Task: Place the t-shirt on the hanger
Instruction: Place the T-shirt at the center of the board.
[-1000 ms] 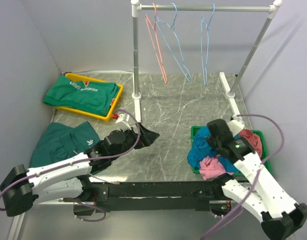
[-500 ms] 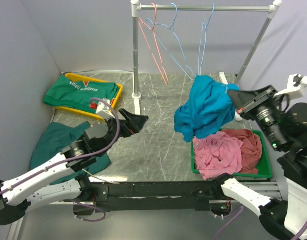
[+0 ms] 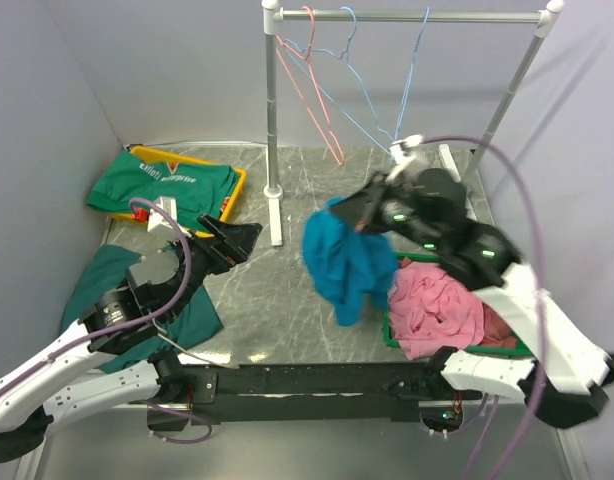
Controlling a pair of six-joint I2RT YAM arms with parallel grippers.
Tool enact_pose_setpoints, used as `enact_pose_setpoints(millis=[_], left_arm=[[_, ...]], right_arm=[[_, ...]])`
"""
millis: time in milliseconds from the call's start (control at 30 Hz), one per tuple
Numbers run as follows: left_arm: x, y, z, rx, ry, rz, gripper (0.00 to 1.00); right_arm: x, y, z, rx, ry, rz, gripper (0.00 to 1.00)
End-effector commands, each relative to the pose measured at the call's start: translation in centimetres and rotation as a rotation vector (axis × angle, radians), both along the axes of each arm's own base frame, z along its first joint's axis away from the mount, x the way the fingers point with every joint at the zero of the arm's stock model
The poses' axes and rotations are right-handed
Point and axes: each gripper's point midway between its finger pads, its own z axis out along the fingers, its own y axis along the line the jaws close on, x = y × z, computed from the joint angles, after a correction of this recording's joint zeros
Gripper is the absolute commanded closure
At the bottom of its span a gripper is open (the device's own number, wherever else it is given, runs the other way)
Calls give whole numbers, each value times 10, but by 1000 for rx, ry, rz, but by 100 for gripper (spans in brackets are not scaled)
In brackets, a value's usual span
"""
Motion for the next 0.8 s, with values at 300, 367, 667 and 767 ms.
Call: enact_pose_setpoints(millis=[300, 367, 667, 767], left_arm=[[9, 19, -79, 165, 150, 127, 1], [12, 16, -99, 174, 191, 142, 5], [45, 4, -185, 249, 300, 72, 33], [61, 2, -182, 307, 274, 80, 33]], right_arm=[[24, 39, -170, -220, 93, -98, 12], [26, 34, -188, -233, 111, -134, 14], [49, 32, -273, -352, 173, -235, 41], [61, 37, -277, -360, 150, -254, 44]])
